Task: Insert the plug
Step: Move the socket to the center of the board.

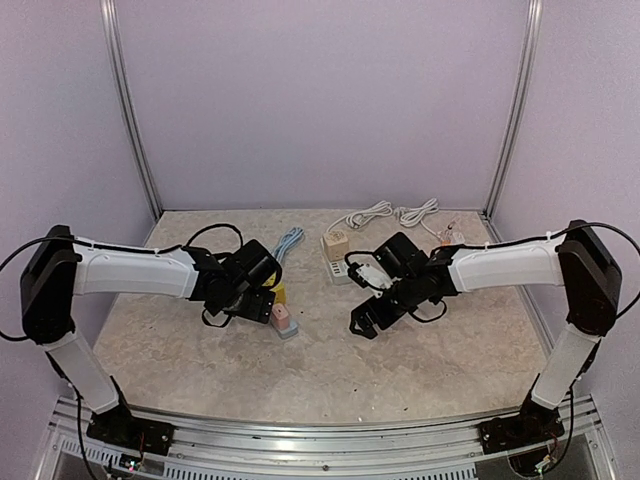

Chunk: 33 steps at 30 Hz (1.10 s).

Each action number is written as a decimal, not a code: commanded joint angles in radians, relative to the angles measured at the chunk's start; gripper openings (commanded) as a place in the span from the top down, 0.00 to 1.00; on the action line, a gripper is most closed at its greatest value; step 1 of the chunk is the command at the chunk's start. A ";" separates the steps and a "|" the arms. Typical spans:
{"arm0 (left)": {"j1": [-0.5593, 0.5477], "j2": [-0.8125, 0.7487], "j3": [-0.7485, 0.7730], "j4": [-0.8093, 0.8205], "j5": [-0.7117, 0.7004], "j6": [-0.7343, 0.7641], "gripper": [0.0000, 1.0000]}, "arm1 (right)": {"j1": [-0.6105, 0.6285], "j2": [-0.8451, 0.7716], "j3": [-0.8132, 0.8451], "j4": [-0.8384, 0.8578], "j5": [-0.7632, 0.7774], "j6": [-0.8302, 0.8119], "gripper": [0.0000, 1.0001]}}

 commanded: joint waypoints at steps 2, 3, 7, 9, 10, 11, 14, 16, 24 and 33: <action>0.096 -0.046 -0.036 -0.001 -0.036 0.053 0.04 | 0.007 -0.027 0.038 -0.023 0.009 -0.010 0.00; 0.115 -0.051 -0.041 0.006 -0.035 0.063 0.04 | 0.008 -0.028 0.040 -0.026 0.009 -0.010 0.00; 0.188 -0.074 -0.059 0.022 -0.027 0.097 0.04 | 0.007 -0.034 0.048 -0.039 0.017 -0.016 0.00; 0.209 -0.087 -0.058 0.025 -0.026 0.100 0.04 | 0.008 -0.040 0.048 -0.046 0.024 -0.018 0.00; 0.212 -0.099 -0.054 0.027 -0.019 0.096 0.04 | 0.008 -0.043 0.048 -0.048 0.026 -0.019 0.00; 0.210 -0.107 -0.053 0.032 -0.008 0.095 0.04 | 0.008 -0.046 0.048 -0.050 0.027 -0.020 0.00; 0.191 -0.141 -0.058 0.058 0.034 0.095 0.04 | 0.008 -0.054 0.047 -0.053 0.030 -0.019 0.00; 0.159 -0.162 -0.068 0.075 0.040 0.099 0.04 | 0.008 -0.061 0.042 -0.053 0.034 -0.018 0.00; 0.002 -0.290 -0.112 -0.076 0.046 -0.167 0.03 | 0.007 -0.084 0.032 -0.052 0.043 -0.018 0.00; -0.137 -0.151 -0.022 -0.322 -0.034 -0.534 0.04 | 0.008 -0.082 0.042 -0.040 0.037 -0.022 0.00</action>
